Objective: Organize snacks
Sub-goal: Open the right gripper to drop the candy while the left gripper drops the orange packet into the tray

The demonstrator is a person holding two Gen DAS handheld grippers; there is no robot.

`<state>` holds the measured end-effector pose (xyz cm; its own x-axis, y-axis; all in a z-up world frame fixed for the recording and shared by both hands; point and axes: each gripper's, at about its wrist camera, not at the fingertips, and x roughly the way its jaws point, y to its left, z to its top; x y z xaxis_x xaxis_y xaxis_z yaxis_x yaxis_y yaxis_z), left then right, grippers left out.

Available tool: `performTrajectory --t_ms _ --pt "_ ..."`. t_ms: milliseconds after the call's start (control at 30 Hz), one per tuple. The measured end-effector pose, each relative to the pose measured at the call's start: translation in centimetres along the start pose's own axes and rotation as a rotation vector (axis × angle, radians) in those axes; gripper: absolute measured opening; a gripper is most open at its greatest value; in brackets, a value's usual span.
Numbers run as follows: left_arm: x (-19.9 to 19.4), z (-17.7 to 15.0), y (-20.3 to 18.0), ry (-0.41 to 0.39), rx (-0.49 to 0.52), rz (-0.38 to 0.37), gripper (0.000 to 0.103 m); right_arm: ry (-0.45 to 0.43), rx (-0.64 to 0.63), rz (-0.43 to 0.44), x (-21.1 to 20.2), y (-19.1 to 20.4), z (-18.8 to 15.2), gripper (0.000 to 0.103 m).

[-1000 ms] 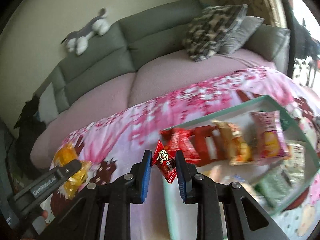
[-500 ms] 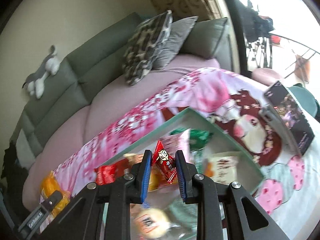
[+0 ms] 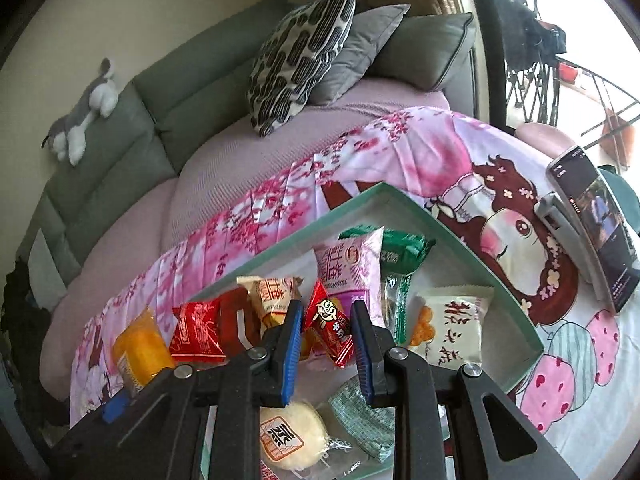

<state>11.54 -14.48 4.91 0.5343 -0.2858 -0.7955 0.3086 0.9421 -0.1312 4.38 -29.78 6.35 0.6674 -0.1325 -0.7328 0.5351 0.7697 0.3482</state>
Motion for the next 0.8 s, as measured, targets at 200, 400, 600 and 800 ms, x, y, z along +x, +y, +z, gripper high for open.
performTrajectory --t_ms 200,400,600,800 --pt "1.1 -0.4 0.3 0.035 0.0 0.021 0.053 0.048 -0.018 -0.008 1.3 0.5 -0.5 0.026" --pt "2.1 -0.6 -0.2 0.067 0.017 0.027 0.053 0.074 -0.024 -0.019 2.0 0.6 -0.7 0.026" --pt "2.3 -0.8 -0.6 0.084 0.03 0.036 0.055 0.083 -0.03 -0.023 2.2 0.8 -0.7 0.028" --pt "1.8 -0.5 0.1 0.076 0.011 0.044 0.063 0.093 -0.031 -0.036 2.3 0.9 -0.7 0.029"
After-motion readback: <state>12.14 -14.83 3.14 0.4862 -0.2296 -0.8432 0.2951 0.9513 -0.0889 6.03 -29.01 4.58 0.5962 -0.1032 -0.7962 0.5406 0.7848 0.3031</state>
